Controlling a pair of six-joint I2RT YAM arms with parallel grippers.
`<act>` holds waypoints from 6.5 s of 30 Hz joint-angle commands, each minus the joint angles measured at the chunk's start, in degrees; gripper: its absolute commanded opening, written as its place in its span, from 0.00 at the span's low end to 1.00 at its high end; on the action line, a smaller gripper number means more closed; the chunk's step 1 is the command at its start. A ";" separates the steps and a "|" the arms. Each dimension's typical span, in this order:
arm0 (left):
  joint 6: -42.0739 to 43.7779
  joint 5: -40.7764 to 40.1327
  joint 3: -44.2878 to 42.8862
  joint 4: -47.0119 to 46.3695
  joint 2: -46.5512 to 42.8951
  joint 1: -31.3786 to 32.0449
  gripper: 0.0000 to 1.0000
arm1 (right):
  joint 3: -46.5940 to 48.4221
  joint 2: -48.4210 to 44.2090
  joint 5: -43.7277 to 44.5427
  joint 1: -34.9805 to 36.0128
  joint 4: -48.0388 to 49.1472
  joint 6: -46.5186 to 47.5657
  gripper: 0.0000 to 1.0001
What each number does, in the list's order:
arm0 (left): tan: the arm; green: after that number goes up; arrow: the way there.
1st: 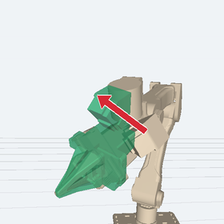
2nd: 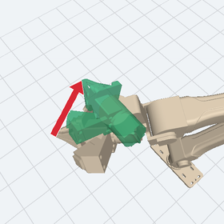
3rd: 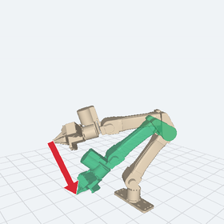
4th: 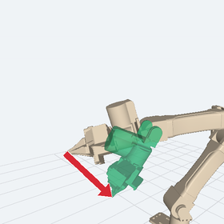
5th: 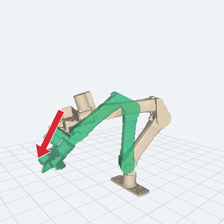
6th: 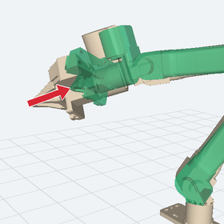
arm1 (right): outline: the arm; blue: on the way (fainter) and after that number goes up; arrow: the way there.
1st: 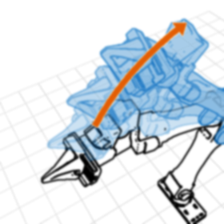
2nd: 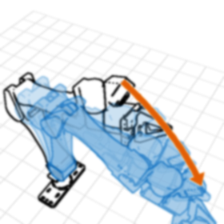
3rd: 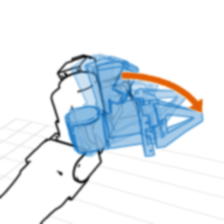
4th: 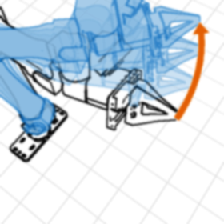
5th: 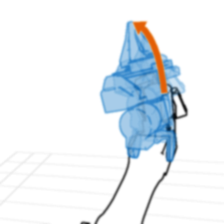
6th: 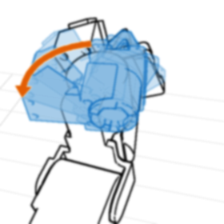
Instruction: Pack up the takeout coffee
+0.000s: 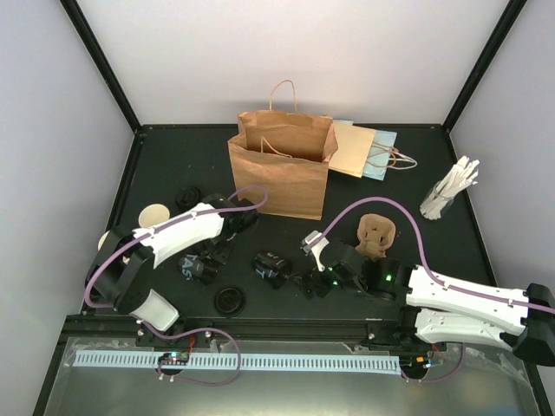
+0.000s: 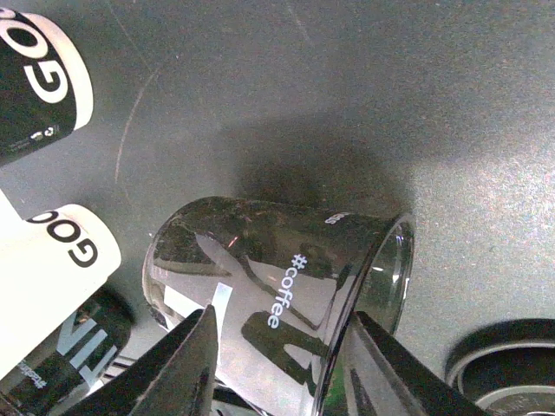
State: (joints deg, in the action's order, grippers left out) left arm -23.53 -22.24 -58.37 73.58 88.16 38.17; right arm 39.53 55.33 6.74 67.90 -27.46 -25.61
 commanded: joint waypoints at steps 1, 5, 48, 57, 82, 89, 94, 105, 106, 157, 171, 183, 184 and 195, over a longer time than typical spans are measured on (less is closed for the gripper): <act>0.88 1.85 -1.65 0.36 1.05 -0.66 0.46 | 1.60 -0.16 0.85 0.13 0.22 0.71 0.89; 0.58 0.96 -1.22 0.19 1.26 -0.91 0.49 | 1.74 -0.33 0.91 0.13 0.05 0.82 0.89; -4.64 14.27 4.99 -19.99 -33.05 -28.51 0.02 | 4.33 0.35 -0.18 0.13 0.13 1.75 0.89; -9.74 16.11 15.20 -26.96 -39.86 -36.05 0.02 | 4.23 -1.28 0.66 0.08 -1.47 2.38 0.89; -21.62 8.74 21.13 -25.61 -41.34 -40.04 0.02 | 3.37 -1.91 0.77 0.13 -0.41 0.88 0.89; -24.38 5.86 21.63 -23.98 -41.58 -40.40 0.02 | 3.01 -2.77 1.38 0.14 -1.01 0.82 0.89; -25.17 5.18 21.72 -23.34 -41.12 -40.55 0.03 | 3.09 -2.53 1.17 0.15 -0.66 0.75 0.89; -26.57 5.80 23.17 -24.01 -40.83 -40.62 0.05 | 3.23 -2.51 1.17 0.13 -0.81 0.73 0.90; -26.85 5.73 23.33 -23.99 -40.91 -40.58 0.05 | 3.27 -2.55 1.17 0.15 -0.91 0.77 0.89; -8.93 33.39 8.65 -15.92 -39.72 -40.52 0.63 | 5.01 1.52 -0.02 -0.22 -2.37 -0.93 0.93; -13.90 30.08 7.40 -17.03 -40.73 -9.00 0.99 | 2.13 -2.81 -5.75 -14.12 -3.51 -10.11 1.00; -12.88 6.03 -3.45 -17.30 -17.45 26.61 0.96 | 0.96 -7.75 6.00 -17.50 -11.46 -15.64 1.00; -13.11 4.25 -5.16 -15.47 -14.46 27.84 0.96 | 0.38 -9.15 6.55 -17.53 -11.38 -15.95 1.00; -17.97 -5.57 -16.51 -7.41 9.32 34.24 0.86 | -2.86 -25.28 19.43 -17.89 -18.40 -22.61 1.00</act>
State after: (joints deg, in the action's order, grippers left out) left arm -39.09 -21.45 -70.87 61.12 94.19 71.70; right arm 37.17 33.19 19.00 50.35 -41.80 -44.86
